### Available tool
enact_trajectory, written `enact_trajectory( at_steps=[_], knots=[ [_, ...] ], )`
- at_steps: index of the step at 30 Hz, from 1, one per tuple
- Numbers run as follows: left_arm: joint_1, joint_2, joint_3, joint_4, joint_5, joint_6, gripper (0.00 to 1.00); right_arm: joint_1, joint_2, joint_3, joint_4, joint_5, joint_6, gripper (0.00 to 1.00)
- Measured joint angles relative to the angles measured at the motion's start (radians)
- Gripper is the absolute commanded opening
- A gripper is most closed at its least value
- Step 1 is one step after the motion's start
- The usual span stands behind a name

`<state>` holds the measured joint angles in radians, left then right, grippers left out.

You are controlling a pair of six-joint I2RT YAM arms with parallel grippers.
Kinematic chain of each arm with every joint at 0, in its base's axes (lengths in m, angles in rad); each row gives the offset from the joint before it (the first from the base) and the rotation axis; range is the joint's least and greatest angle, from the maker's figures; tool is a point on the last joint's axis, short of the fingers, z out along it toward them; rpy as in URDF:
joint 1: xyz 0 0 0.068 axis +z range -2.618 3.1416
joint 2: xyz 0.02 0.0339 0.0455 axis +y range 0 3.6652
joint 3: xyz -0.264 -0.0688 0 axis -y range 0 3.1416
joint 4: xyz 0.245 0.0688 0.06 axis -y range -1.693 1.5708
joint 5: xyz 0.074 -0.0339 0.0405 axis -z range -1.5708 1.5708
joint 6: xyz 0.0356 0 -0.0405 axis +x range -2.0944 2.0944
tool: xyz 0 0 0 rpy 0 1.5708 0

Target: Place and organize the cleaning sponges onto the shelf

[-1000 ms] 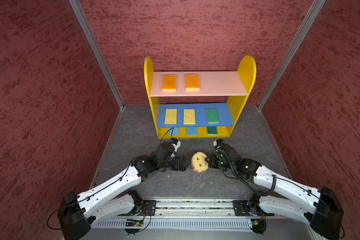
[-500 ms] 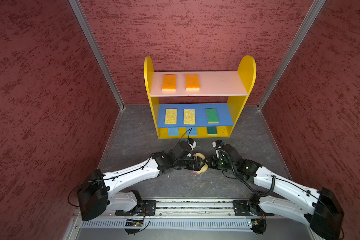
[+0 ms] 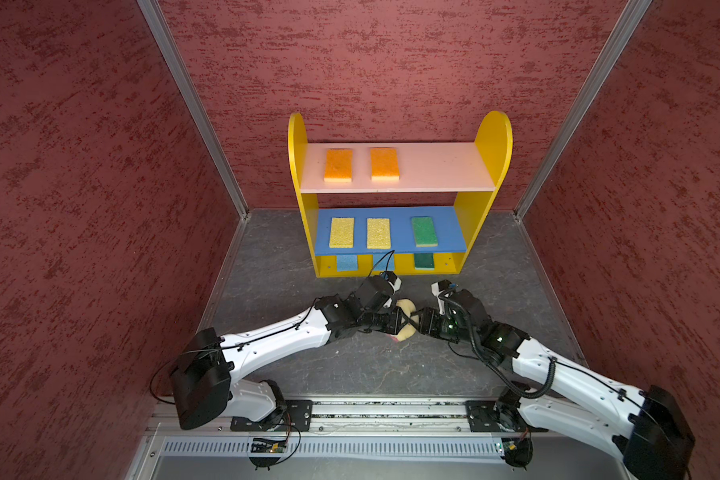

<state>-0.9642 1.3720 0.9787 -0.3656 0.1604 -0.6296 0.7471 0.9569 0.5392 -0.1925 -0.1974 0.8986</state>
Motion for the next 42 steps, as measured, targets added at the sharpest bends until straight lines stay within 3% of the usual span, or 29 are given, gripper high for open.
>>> enact_trajectory(
  at_steps=[3, 10, 22, 25, 32, 39, 42],
  knots=[
    [0.021, -0.014, 0.005, 0.012, 0.038, 0.002, 0.21, -0.014, -0.053, -0.006, -0.016, 0.006, -0.013, 0.75],
    [0.107, -0.090, 0.007, 0.089, 0.192, 0.014, 0.21, -0.060, -0.207, -0.006, 0.046, -0.047, -0.049, 0.85],
    [0.178, -0.227, 0.020, 0.110, 0.389, 0.036, 0.19, -0.083, -0.093, 0.090, 0.320, -0.269, -0.053, 0.87],
    [0.183, -0.267, 0.020, 0.124, 0.428, 0.042, 0.19, -0.093, -0.096, 0.143, 0.331, -0.284, -0.064, 0.87],
    [0.207, -0.314, 0.019, 0.141, 0.486, 0.043, 0.19, -0.123, -0.081, 0.207, 0.365, -0.317, -0.072, 0.71],
    [0.235, -0.319, 0.014, 0.130, 0.504, 0.043, 0.19, -0.130, 0.038, 0.208, 0.473, -0.426, -0.003, 0.74],
    [0.244, -0.320, 0.008, 0.130, 0.517, 0.042, 0.19, -0.131, 0.047, 0.208, 0.481, -0.441, 0.007, 0.67]
  ],
)
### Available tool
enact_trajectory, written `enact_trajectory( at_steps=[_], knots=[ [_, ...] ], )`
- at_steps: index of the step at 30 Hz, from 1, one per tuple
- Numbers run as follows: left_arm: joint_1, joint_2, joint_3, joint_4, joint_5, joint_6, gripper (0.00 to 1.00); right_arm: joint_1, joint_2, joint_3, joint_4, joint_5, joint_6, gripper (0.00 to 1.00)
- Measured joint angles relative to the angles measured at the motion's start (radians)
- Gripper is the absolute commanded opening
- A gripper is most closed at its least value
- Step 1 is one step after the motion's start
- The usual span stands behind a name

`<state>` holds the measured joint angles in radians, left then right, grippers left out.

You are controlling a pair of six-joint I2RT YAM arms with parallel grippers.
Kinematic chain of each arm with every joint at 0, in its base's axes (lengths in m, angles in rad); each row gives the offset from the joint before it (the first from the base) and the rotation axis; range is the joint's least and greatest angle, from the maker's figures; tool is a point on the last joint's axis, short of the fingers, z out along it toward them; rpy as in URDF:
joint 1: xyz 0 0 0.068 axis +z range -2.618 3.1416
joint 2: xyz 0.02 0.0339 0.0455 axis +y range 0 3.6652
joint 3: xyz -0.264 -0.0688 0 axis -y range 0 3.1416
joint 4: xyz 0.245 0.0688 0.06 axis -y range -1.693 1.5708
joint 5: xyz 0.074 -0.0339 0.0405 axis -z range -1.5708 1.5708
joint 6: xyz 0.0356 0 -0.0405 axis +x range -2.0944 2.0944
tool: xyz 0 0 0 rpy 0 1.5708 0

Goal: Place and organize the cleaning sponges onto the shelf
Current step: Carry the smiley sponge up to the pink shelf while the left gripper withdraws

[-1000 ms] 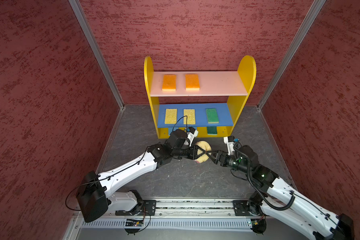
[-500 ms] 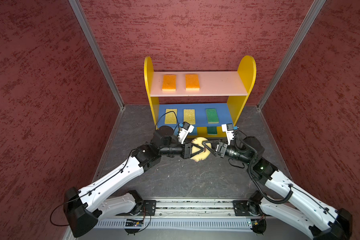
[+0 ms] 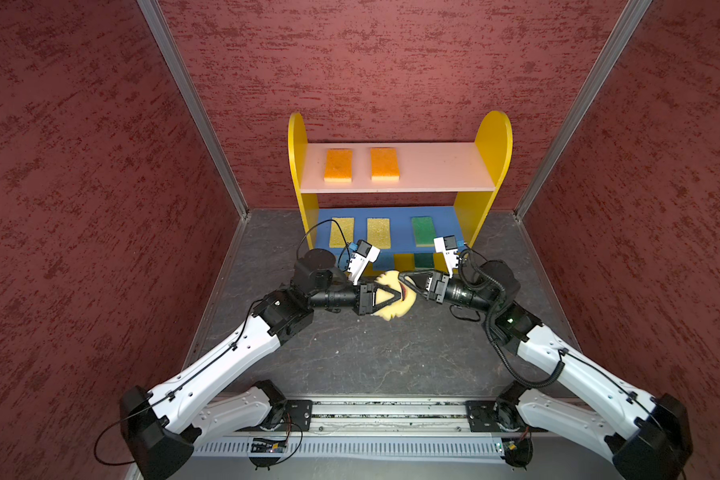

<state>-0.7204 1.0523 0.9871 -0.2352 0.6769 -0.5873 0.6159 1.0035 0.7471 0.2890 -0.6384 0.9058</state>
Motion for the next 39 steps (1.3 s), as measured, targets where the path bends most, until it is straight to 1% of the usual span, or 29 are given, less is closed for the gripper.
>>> enact_trajectory(
  at_steps=[3, 6, 7, 8, 10, 11, 12, 13, 15, 16, 19, 23, 29, 32, 37, 39],
  knots=[
    [0.008, 0.000, -0.007, 0.007, 0.016, -0.003, 0.19, 0.000, 0.002, 0.000, 0.010, -0.015, 0.006, 0.64],
    [0.018, 0.002, -0.012, 0.020, 0.037, -0.011, 0.19, 0.000, 0.018, 0.002, 0.043, -0.036, 0.022, 0.57],
    [0.022, 0.005, -0.014, 0.026, 0.044, -0.015, 0.19, 0.000, 0.026, 0.004, 0.052, -0.042, 0.027, 0.53],
    [0.026, 0.010, -0.015, 0.029, 0.050, -0.019, 0.19, 0.000, 0.033, 0.006, 0.059, -0.047, 0.029, 0.46],
    [0.032, 0.024, -0.015, 0.034, 0.055, -0.026, 0.21, -0.001, 0.049, 0.014, 0.072, -0.058, 0.036, 0.29],
    [0.035, 0.029, -0.015, 0.039, 0.059, -0.028, 0.26, -0.003, 0.055, 0.015, 0.074, -0.058, 0.035, 0.23],
    [0.037, 0.032, -0.015, 0.042, 0.060, -0.030, 0.36, -0.007, 0.061, 0.015, 0.074, -0.061, 0.035, 0.19],
    [0.040, 0.035, -0.015, 0.042, 0.060, -0.034, 0.46, -0.009, 0.068, 0.015, 0.074, -0.061, 0.036, 0.17],
    [0.042, 0.037, -0.016, 0.047, 0.066, -0.040, 0.59, -0.009, 0.073, 0.016, 0.068, -0.060, 0.033, 0.13],
    [0.041, 0.038, -0.016, 0.051, 0.068, -0.041, 0.65, -0.007, 0.074, 0.017, 0.058, -0.060, 0.028, 0.12],
    [0.049, 0.036, -0.017, 0.061, 0.071, -0.048, 0.75, -0.005, 0.074, 0.045, 0.000, -0.050, -0.003, 0.10],
    [0.076, 0.022, -0.017, 0.061, 0.067, -0.056, 0.84, -0.005, 0.064, 0.118, -0.123, 0.010, -0.068, 0.10],
    [0.142, -0.063, -0.014, -0.020, 0.010, -0.057, 0.88, -0.011, 0.035, 0.228, -0.287, 0.155, -0.167, 0.07],
    [0.190, -0.126, -0.008, -0.077, -0.031, -0.050, 0.89, -0.017, 0.031, 0.270, -0.339, 0.217, -0.199, 0.06],
    [0.281, -0.219, -0.003, -0.165, -0.082, -0.040, 0.89, -0.022, 0.031, 0.350, -0.422, 0.322, -0.244, 0.05],
    [0.320, -0.248, -0.001, -0.201, -0.097, -0.032, 0.89, -0.024, 0.031, 0.397, -0.459, 0.381, -0.263, 0.05]
  ],
)
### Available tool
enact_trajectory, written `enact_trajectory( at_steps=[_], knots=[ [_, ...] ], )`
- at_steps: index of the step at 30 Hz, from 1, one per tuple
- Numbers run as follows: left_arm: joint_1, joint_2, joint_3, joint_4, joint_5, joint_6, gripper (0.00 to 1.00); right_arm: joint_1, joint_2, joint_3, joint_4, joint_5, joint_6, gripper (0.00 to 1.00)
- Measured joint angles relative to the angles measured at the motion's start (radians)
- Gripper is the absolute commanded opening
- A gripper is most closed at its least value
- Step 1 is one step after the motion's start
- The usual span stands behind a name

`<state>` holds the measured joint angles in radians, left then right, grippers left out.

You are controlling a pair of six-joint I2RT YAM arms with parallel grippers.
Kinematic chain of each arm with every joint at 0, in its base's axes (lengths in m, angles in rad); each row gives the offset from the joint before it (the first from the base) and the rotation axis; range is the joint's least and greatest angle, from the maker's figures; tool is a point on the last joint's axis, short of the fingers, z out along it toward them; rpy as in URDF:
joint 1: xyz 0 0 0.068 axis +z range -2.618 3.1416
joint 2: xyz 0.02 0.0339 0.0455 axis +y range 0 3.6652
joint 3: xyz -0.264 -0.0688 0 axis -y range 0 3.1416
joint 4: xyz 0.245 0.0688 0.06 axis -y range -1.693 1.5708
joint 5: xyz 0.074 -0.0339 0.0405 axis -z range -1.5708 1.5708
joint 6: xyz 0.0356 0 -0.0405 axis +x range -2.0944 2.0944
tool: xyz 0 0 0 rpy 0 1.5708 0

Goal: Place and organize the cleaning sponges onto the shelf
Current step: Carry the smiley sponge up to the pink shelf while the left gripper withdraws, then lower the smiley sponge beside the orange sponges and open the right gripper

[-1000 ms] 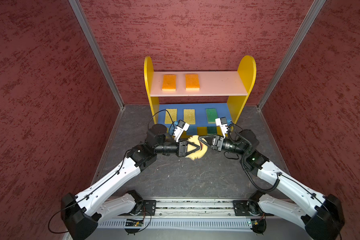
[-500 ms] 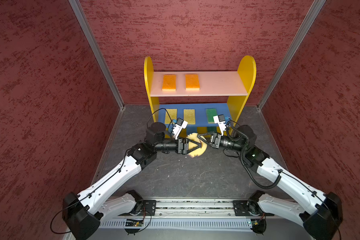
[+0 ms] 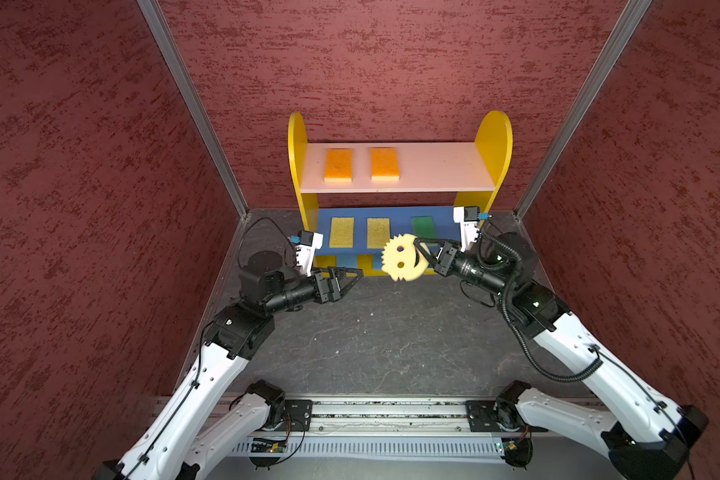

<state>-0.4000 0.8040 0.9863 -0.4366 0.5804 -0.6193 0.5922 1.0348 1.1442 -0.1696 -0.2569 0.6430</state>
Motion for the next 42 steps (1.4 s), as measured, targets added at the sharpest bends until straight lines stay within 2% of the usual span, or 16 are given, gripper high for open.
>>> enact_trajectory(
  at_steps=[5, 12, 18, 29, 42],
  knots=[
    [0.055, -0.036, 0.002, -0.063, -0.027, 0.021, 0.89, -0.002, 0.000, 0.105, -0.062, 0.172, -0.031, 0.05],
    [0.078, -0.054, 0.002, -0.137, -0.048, 0.076, 0.88, -0.007, 0.015, 0.224, -0.101, 0.411, -0.051, 0.05],
    [0.093, -0.098, 0.002, -0.190, -0.095, 0.146, 0.89, -0.009, 0.079, 0.344, -0.090, 0.558, -0.068, 0.07],
    [0.119, -0.090, -0.011, -0.223, -0.130, 0.235, 0.90, -0.019, 0.364, 0.611, -0.069, 0.643, -0.111, 0.10],
    [0.180, -0.088, -0.048, -0.235, -0.118, 0.258, 0.90, -0.088, 0.511, 0.652, -0.107, 0.654, -0.096, 0.14]
  ],
)
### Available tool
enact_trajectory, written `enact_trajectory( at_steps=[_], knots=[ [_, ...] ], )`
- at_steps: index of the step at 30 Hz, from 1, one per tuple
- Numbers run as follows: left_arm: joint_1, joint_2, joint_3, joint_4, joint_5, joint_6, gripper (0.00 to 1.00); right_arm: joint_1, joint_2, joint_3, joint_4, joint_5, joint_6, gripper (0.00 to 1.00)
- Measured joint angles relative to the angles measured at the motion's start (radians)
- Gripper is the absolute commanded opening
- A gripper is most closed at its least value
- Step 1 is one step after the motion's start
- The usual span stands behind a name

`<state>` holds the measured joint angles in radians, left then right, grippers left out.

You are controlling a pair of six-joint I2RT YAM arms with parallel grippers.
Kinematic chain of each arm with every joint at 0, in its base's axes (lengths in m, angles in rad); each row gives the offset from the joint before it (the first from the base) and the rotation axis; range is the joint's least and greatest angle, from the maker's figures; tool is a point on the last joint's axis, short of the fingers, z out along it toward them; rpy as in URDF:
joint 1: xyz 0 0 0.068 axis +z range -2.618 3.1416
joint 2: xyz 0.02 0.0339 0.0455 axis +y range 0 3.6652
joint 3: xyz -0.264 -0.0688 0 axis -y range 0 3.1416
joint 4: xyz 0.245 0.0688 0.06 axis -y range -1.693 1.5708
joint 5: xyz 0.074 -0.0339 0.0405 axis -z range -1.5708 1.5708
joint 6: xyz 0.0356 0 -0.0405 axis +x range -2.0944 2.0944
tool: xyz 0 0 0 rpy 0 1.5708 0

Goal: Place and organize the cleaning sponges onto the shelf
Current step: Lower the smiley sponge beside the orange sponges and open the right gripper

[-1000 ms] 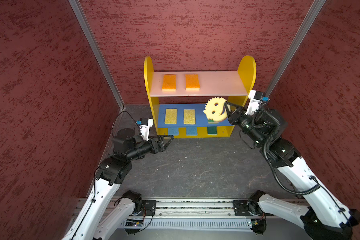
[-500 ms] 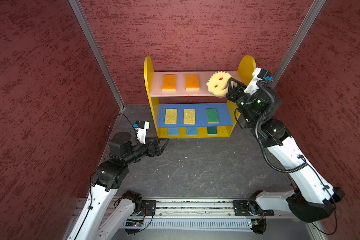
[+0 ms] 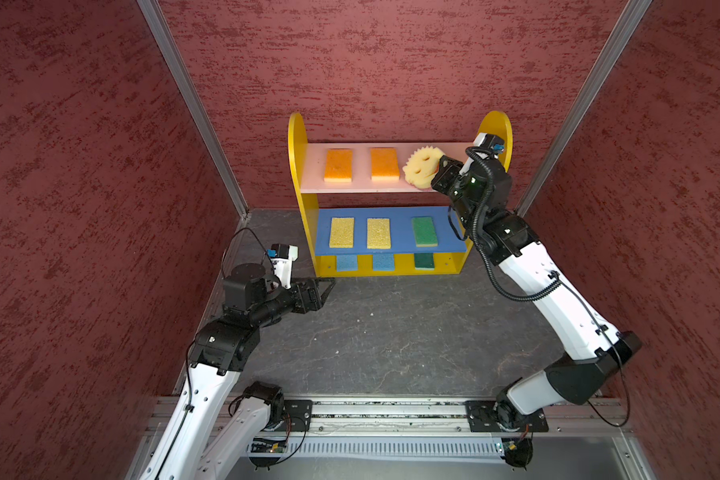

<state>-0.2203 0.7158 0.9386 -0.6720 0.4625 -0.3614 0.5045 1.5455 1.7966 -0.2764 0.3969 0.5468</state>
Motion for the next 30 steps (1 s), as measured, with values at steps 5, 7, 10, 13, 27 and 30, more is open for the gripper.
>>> enact_trajectory(
  at_steps=[5, 7, 10, 13, 27, 30],
  knots=[
    [0.057, 0.012, -0.021, 0.016, 0.036, 0.000, 0.90, -0.058, 0.006, -0.004, -0.002, -0.016, 0.032, 0.21],
    [0.085, 0.022, -0.024, 0.024, 0.056, -0.001, 0.90, -0.082, 0.007, -0.009, -0.001, -0.029, 0.047, 0.24],
    [0.114, 0.030, -0.027, 0.037, 0.080, -0.004, 0.90, -0.109, 0.012, -0.014, -0.002, -0.053, 0.064, 0.29],
    [0.128, 0.031, -0.029, 0.045, 0.102, -0.009, 0.90, -0.128, 0.025, -0.016, -0.001, -0.079, 0.077, 0.36],
    [0.142, 0.032, -0.029, 0.045, 0.124, -0.032, 0.90, -0.148, 0.011, -0.076, 0.034, -0.113, 0.096, 0.58],
    [0.143, 0.032, -0.029, 0.045, 0.124, -0.035, 0.90, -0.150, 0.003, -0.085, 0.037, -0.116, 0.096, 0.60]
  ],
)
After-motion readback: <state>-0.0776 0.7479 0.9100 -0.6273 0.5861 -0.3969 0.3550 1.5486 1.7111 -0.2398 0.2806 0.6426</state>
